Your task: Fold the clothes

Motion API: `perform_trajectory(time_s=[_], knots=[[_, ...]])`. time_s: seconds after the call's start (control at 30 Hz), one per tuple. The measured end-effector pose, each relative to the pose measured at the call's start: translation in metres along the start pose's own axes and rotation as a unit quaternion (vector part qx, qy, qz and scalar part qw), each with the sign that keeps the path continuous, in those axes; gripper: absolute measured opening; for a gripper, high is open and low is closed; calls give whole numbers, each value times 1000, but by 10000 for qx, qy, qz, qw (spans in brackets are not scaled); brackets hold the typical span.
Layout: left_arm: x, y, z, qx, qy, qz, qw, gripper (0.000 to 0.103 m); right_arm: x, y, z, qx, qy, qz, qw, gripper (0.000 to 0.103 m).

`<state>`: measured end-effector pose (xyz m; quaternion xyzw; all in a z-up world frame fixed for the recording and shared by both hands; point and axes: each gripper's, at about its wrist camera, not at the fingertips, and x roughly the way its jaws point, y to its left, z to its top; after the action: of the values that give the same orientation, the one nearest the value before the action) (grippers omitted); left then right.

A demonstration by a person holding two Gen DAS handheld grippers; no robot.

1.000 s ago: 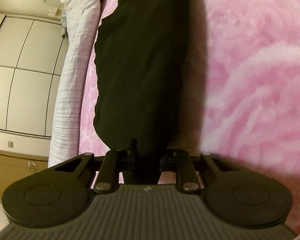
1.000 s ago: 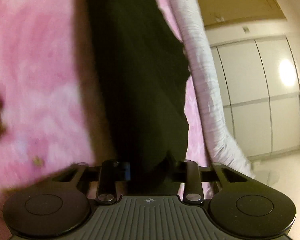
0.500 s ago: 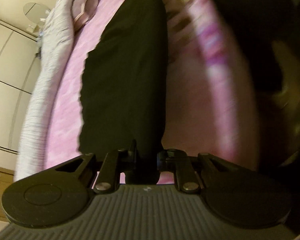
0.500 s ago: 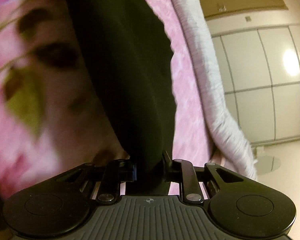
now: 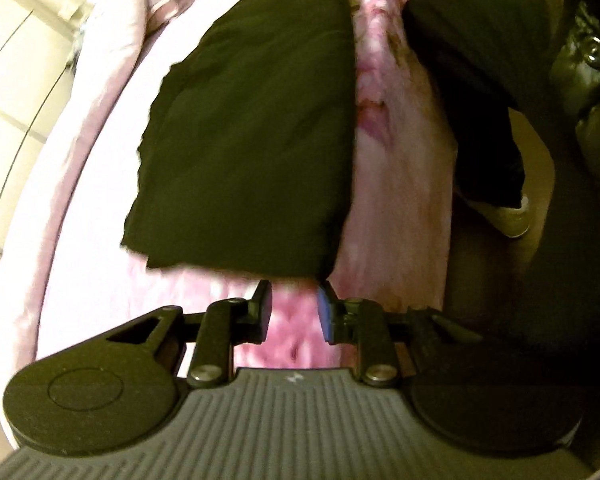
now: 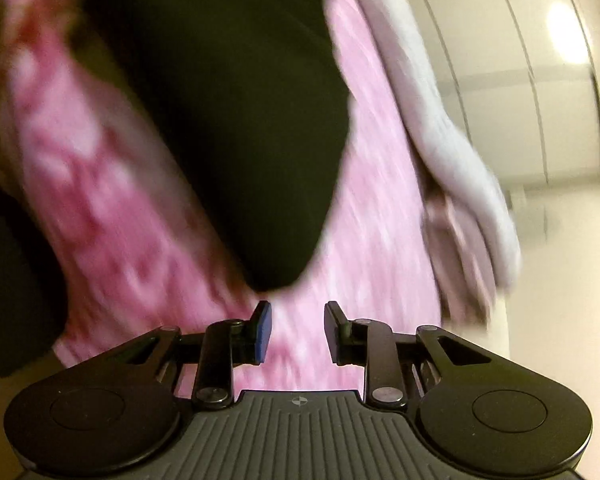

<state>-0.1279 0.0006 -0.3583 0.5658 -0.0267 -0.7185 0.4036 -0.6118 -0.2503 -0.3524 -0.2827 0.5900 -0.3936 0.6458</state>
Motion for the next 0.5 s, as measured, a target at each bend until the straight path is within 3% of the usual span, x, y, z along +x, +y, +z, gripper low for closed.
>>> perform_trajectory(time_s=[0.1, 0.27, 0.4, 0.5], knots=[[-13, 21, -8, -373, -27, 176, 9991, 21, -23, -14, -7, 699, 0, -14, 9976, 27], [-8, 61, 9, -739, -291, 580, 9952, 22, -51, -39, 32, 1863, -670, 558, 9786, 27], [21, 91, 38, -1078, -569, 476, 9914, 25, -37, -66, 85, 2805, -1132, 1383, 9431, 27], [49, 110, 58, -1454, -686, 273, 9866, 25, -11, -84, 116, 3540, -1168, 2178, 9020, 27]])
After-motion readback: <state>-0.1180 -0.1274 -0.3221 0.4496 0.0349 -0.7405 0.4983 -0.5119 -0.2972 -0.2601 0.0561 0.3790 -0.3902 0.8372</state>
